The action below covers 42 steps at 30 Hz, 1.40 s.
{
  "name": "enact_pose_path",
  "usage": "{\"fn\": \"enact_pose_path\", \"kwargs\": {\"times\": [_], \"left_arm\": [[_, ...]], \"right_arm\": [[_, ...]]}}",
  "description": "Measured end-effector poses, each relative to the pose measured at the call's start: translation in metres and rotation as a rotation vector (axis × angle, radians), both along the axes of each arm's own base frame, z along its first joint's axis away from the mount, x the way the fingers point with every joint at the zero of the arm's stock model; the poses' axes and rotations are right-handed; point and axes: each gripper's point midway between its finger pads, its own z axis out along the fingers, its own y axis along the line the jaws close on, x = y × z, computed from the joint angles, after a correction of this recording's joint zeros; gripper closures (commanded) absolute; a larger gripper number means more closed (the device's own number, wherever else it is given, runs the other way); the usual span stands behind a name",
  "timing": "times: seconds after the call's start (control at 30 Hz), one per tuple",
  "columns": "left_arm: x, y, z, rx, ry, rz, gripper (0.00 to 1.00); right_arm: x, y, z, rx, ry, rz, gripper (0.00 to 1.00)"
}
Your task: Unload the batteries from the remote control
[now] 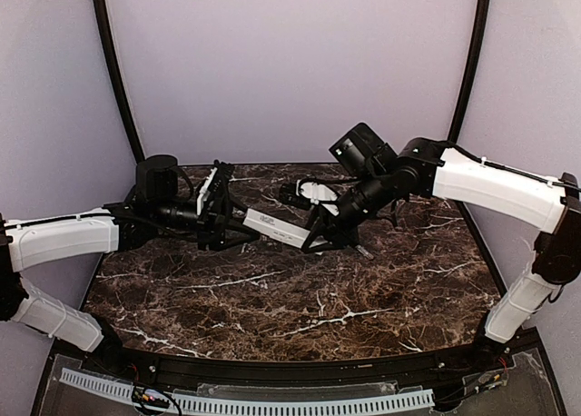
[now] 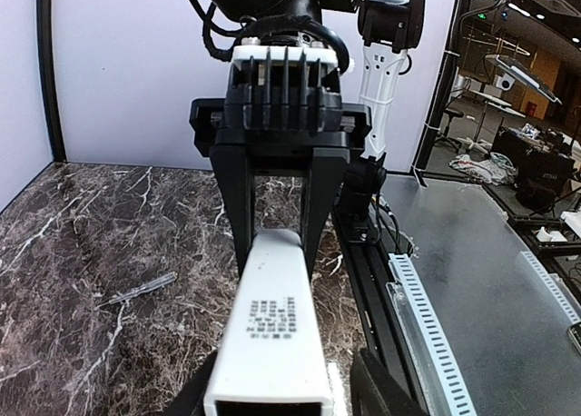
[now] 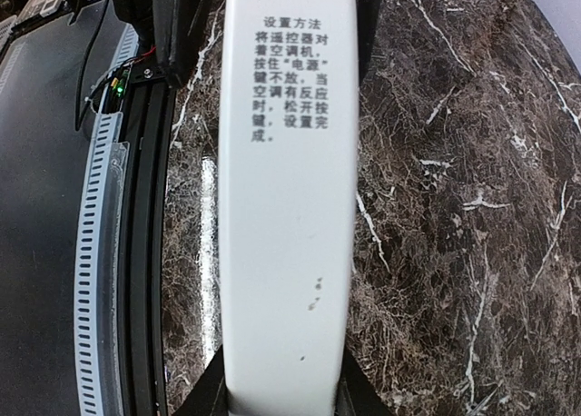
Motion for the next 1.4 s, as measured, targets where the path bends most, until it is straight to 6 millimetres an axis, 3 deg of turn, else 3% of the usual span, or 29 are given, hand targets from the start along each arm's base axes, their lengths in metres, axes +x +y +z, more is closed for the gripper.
{"fn": "enact_pose_path", "kwargs": {"times": [0.1, 0.37, 0.57, 0.9, 1.07, 1.27, 1.4], "left_arm": [[0.001, 0.0, 0.0, 0.001, 0.0, 0.003, 0.66], [0.002, 0.0, 0.0, 0.004, -0.005, 0.01, 0.97], [0.002, 0.0, -0.001, 0.008, -0.001, 0.01, 1.0], [0.004, 0.001, 0.0, 0.009, -0.009, 0.026, 0.99], [0.007, 0.001, 0.004, 0.001, -0.035, 0.048, 1.0], [0.012, 0.004, 0.009, -0.035, -0.094, 0.104, 1.0], [0.022, 0.004, -0.001, -0.048, -0.097, 0.163, 1.0]], "right_arm": [[-0.001, 0.001, -0.001, -0.002, 0.001, 0.006, 1.0], [-0.004, 0.001, -0.001, -0.003, 0.008, 0.014, 1.0], [-0.003, 0.001, -0.002, -0.006, 0.012, 0.009, 0.97], [0.008, 0.0, -0.011, -0.011, -0.011, -0.069, 0.4], [0.023, -0.014, -0.014, -0.005, -0.037, -0.183, 0.23], [0.039, -0.039, 0.009, 0.085, -0.098, -0.318, 0.02], [0.05, -0.053, 0.026, 0.157, -0.136, -0.414, 0.01]]}}
